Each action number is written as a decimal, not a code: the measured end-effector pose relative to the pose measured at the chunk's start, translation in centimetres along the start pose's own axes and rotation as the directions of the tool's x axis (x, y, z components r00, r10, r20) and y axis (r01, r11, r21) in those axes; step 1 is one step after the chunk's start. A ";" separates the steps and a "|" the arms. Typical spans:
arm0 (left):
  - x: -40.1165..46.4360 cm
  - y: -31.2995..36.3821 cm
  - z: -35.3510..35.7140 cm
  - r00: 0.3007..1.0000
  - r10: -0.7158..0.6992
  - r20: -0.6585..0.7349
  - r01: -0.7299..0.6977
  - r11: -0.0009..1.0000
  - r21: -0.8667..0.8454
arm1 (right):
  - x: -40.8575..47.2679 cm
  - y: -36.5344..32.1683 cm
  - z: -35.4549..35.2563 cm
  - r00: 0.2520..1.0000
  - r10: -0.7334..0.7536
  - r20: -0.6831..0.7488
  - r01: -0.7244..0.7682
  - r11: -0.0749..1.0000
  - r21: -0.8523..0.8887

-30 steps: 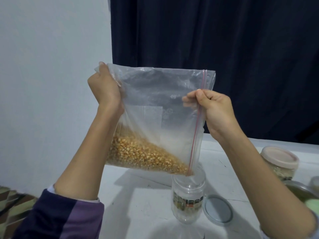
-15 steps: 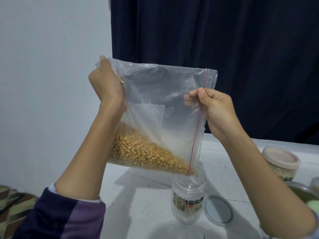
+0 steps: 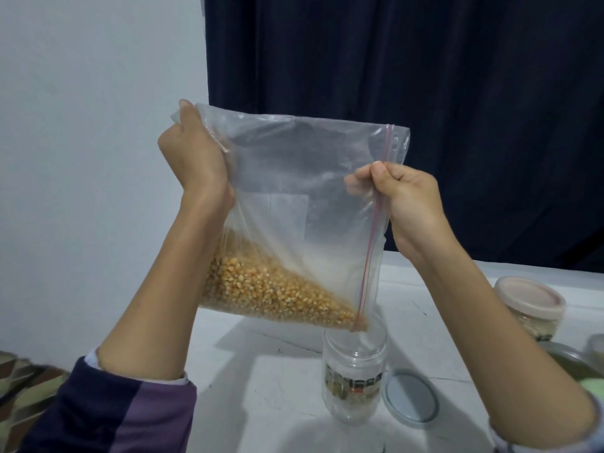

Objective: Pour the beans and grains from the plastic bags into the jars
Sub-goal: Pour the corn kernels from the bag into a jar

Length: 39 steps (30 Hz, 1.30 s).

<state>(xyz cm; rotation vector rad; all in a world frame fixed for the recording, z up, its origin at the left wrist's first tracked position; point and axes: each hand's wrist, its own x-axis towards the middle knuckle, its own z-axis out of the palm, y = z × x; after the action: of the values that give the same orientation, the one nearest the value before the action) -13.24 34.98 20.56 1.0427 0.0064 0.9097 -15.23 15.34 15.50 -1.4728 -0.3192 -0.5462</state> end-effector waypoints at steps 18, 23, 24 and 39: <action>0.7 0.1 -1.3 0.999 0.012 -0.032 -0.013 1.000 -0.019 | 0.1 -0.1 1.3 0.998 0.002 0.067 -0.002 1.000 -0.006; 0.7 0.1 -1.5 0.999 0.015 -0.034 -0.016 1.000 -0.025 | -0.2 0.0 1.7 0.999 -0.002 0.048 0.002 1.000 0.011; 0.8 0.1 -1.5 0.999 0.017 -0.038 -0.018 1.000 -0.023 | -0.3 0.0 1.7 0.999 -0.004 0.034 0.003 1.000 0.016; 0.8 0.2 -1.8 0.999 0.010 -0.047 -0.012 0.999 -0.050 | -0.5 -0.2 2.0 0.998 -0.015 0.063 0.014 1.000 0.004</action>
<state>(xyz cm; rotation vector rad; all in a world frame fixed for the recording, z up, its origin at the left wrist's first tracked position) -13.53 36.87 20.05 0.9752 0.0169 0.9401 -15.56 17.41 15.60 -1.4877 -0.3800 -0.5117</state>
